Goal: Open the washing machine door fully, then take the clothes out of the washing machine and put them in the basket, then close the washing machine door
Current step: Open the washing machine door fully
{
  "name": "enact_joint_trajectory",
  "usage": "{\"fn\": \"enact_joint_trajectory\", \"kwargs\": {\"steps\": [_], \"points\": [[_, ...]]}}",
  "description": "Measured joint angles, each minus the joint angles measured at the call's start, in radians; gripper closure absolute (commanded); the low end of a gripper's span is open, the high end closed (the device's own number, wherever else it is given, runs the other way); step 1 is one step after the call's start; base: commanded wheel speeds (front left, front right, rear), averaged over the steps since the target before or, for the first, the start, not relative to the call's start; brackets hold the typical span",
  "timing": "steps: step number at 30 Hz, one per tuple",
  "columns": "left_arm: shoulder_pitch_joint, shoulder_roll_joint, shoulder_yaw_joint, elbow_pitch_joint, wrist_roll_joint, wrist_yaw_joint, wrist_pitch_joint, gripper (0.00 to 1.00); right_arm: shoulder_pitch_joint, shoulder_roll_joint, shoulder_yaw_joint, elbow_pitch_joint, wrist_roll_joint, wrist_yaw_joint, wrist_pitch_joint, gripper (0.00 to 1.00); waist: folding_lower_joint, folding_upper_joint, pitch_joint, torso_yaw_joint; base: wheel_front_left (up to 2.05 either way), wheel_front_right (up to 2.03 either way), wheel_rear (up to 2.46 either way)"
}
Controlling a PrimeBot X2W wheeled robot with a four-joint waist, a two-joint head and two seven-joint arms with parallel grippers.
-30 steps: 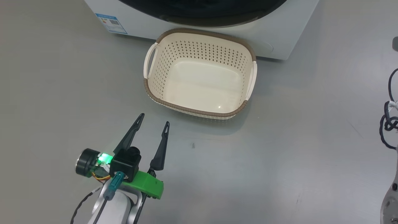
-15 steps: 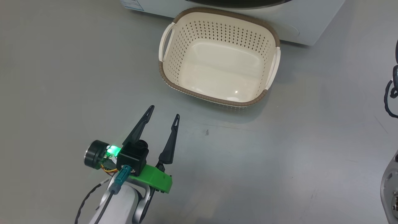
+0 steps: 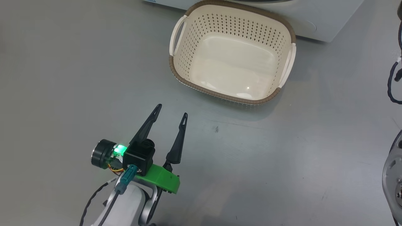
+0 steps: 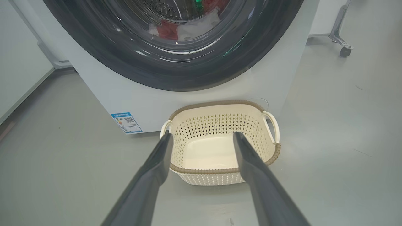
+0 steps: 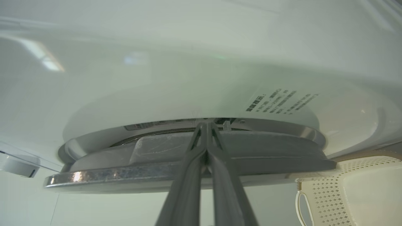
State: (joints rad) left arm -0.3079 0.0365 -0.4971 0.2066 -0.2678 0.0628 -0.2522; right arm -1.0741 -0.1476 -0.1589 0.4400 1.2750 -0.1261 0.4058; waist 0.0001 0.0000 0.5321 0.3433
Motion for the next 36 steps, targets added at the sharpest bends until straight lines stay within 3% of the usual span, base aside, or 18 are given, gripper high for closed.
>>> {"fn": "enact_joint_trajectory", "kwargs": {"steps": [8, 36], "points": [[0.000, 0.000, -0.021, 0.001, -0.010, 0.008, 0.000, 0.00, -0.069, 0.024, -0.033, 0.039, 0.069, 0.000, 0.040, 1.00, 0.0000, 0.0000, 0.008, 0.011, 0.00, 0.00, 0.00], [-0.021, -0.001, -0.050, 0.002, -0.023, 0.033, 0.000, 0.00, -0.188, -0.003, -0.048, 0.243, 0.080, -0.001, 0.149, 1.00, 0.0000, 0.0000, 0.020, 0.029, 0.00, 0.00, 0.00]]}}
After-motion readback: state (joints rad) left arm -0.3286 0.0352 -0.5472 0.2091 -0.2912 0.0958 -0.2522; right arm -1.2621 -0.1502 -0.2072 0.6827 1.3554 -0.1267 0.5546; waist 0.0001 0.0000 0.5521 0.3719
